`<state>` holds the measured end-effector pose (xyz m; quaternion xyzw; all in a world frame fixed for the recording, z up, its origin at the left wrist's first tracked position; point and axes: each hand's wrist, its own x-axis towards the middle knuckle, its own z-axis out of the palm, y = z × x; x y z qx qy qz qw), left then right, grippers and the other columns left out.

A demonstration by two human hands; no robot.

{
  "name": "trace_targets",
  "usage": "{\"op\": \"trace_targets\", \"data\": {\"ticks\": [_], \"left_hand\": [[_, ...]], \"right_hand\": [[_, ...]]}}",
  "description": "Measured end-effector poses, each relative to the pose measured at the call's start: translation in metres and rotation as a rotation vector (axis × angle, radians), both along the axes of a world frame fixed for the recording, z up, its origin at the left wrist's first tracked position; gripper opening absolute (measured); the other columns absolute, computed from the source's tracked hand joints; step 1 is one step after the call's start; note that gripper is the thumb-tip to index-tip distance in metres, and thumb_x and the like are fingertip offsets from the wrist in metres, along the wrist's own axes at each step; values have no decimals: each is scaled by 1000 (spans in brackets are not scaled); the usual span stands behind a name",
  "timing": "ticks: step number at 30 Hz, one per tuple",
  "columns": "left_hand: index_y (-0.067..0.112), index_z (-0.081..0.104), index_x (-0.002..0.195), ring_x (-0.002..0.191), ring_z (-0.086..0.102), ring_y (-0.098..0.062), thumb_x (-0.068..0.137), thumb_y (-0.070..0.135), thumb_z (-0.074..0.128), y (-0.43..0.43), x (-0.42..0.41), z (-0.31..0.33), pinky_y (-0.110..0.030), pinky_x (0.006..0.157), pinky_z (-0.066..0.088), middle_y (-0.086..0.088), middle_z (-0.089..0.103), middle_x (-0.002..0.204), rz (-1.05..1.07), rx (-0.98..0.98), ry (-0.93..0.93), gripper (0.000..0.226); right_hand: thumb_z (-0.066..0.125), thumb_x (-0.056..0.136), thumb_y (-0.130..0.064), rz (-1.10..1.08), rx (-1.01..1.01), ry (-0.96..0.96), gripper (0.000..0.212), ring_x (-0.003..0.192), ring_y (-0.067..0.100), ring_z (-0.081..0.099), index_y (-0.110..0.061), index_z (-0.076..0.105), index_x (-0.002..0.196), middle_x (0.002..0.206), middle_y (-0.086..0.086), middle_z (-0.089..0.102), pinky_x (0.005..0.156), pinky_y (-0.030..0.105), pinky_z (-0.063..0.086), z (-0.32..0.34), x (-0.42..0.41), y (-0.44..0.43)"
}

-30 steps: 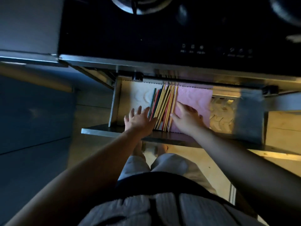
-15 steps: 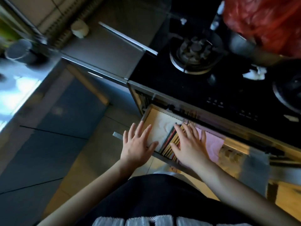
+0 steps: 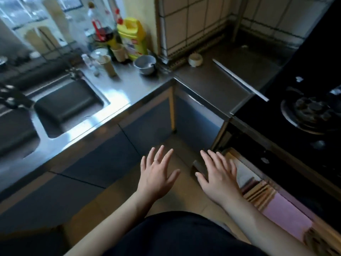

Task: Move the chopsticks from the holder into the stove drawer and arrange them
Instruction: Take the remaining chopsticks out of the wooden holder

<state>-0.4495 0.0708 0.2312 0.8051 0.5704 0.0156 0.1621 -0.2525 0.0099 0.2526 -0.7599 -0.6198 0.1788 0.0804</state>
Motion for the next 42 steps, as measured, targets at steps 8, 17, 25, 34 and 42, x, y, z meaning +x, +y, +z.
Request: {"op": "trace_targets", "data": {"ticks": [8,17,25,34,42], "left_hand": [[43,14,153,152,-3,-21,93,67,33,-1,-170,11,-48,120,2,7,7,165,320,25,-22,67],[39,16,154,151,0,-21,94,62,39,-33,-312,21,-48,120,3,4,12,164,764,35,-95,68],[38,18,154,151,0,-21,94,61,40,-44,-410,21,-49,119,4,4,12,164,1099,57,-118,68],[37,20,153,151,0,-20,94,61,41,-9,-509,31,-51,120,5,5,12,164,1373,77,-110,67],[39,21,153,150,0,-16,94,59,45,7,-571,39,-50,119,9,8,14,164,1611,162,-214,67]], "right_hand": [[36,86,-54,304,62,-12,68,146,17,16,-35,20,149,157,-7,25,118,50,9,15,-163,58],[49,91,-46,724,75,-3,66,146,18,18,-33,23,149,156,-4,28,117,47,9,32,-320,103],[46,92,-48,1057,95,49,65,146,18,17,-34,19,149,157,-5,25,119,45,10,32,-449,152],[50,87,-47,1322,103,51,65,143,22,27,-32,28,146,152,-4,34,115,46,20,35,-587,226],[46,89,-48,1484,109,85,64,143,23,26,-32,26,147,153,-5,32,115,44,15,49,-689,263]]}}
